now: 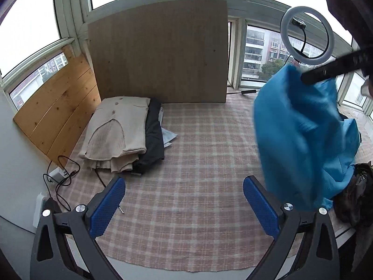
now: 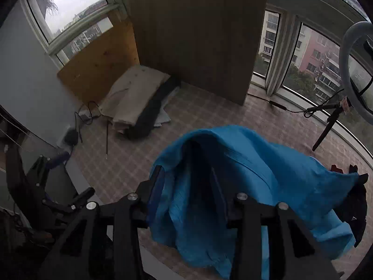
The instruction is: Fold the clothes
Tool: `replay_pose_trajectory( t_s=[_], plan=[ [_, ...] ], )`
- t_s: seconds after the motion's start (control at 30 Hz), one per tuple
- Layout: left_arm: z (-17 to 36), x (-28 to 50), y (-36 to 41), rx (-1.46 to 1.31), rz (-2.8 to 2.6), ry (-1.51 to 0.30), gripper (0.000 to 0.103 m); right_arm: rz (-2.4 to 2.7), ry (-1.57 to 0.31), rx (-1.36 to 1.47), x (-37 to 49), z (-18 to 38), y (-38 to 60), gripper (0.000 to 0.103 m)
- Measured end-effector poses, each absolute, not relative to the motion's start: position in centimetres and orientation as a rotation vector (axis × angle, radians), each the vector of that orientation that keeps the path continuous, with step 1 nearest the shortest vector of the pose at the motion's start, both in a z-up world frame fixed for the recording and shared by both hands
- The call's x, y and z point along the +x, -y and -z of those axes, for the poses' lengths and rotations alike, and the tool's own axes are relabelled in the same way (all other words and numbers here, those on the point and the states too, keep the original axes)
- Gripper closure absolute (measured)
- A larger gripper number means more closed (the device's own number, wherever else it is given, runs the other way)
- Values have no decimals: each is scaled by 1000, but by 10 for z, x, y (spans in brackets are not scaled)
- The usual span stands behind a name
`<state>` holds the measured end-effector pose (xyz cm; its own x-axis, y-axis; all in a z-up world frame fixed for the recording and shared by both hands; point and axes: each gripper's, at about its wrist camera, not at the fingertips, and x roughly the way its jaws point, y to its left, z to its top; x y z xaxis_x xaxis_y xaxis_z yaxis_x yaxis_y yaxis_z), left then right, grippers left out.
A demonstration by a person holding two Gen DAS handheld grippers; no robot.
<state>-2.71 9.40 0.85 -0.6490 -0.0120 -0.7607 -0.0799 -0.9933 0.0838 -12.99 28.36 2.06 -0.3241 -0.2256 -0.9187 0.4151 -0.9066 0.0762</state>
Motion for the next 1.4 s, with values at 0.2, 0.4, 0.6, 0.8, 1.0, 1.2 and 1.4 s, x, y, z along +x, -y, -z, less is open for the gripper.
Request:
replay_pose_trajectory(
  t_s=[0.2, 0.4, 0.6, 0.8, 1.0, 1.2, 1.4],
  plan=[
    [30, -45, -106, -1352, -2672, -330, 1, 2357, 361, 1360, -78, 31, -415, 56],
    [55, -83, -174, -1284, -2430, -440, 1, 2745, -81, 1590, -46, 51, -518, 40],
    [101, -112, -281, -1267, -2185, -629, 1, 2672, 9, 1605, -52, 70, -563, 40],
    [154, -155, -321, -1335, -2204, -881, 61, 2523, -103, 1666, -97, 104, -543, 40],
    [102, -233, -211, -1481, -2516, -496, 91, 2580, -230, 1608, -138, 101, -547, 40],
    [70, -248, -126, -1536, -2727, -496, 62, 2503, -256, 1583, -154, 102, -542, 40],
    [63, -232, -160, -1409, -2477, -530, 48, 2311, -472, 1492, -147, 124, -500, 40]
  ],
)
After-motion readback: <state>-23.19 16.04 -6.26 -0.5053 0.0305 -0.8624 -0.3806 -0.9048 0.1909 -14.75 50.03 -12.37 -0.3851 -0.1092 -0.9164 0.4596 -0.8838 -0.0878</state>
